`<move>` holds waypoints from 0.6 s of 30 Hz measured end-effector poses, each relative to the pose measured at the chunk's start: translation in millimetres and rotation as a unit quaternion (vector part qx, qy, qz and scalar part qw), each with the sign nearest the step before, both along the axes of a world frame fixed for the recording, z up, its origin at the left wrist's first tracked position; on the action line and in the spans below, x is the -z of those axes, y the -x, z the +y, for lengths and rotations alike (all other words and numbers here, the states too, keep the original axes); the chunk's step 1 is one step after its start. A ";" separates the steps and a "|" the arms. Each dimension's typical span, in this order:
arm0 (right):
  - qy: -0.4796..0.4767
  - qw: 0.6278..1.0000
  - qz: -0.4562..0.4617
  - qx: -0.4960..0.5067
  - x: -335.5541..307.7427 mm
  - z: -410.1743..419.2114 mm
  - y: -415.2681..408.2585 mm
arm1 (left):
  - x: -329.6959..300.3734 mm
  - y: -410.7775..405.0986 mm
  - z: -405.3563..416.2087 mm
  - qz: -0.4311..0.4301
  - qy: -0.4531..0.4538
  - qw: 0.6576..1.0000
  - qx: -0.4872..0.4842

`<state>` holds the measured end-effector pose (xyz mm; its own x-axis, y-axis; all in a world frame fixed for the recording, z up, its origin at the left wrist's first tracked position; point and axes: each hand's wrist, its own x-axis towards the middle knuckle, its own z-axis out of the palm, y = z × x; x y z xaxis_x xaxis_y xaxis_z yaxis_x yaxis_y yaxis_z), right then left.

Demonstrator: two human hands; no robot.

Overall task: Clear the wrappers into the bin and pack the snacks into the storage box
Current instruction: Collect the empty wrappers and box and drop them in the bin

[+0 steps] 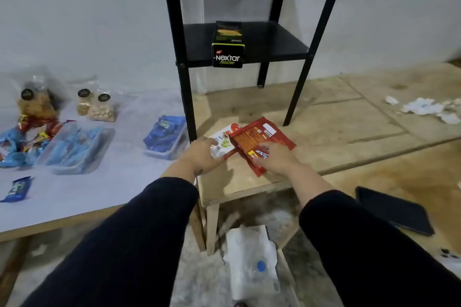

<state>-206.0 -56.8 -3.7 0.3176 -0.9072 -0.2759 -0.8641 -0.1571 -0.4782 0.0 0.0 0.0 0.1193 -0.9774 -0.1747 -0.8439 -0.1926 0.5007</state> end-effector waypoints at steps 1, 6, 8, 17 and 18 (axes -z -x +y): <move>0.009 1.000 0.000 0.006 7.8 -5.6 -4.3 | 5.0 -0.1 -8.1 -0.015 -0.006 1.000 0.003; 0.106 0.994 0.028 -0.023 52.1 -26.7 -29.8 | 38.2 -4.6 -47.8 -0.043 -0.031 0.999 -0.008; 0.139 0.988 0.056 -0.041 65.6 -31.5 -33.4 | 47.7 -6.7 -58.1 -0.051 -0.043 0.998 -0.005; 0.216 0.969 0.059 -0.101 68.7 -30.6 -22.6 | 58.8 -6.5 -57.3 -0.047 -0.041 0.997 -0.042; 0.230 0.966 0.047 -0.106 62.5 -27.9 -19.7 | 57.6 -6.2 -53.0 -0.044 -0.041 0.997 -0.047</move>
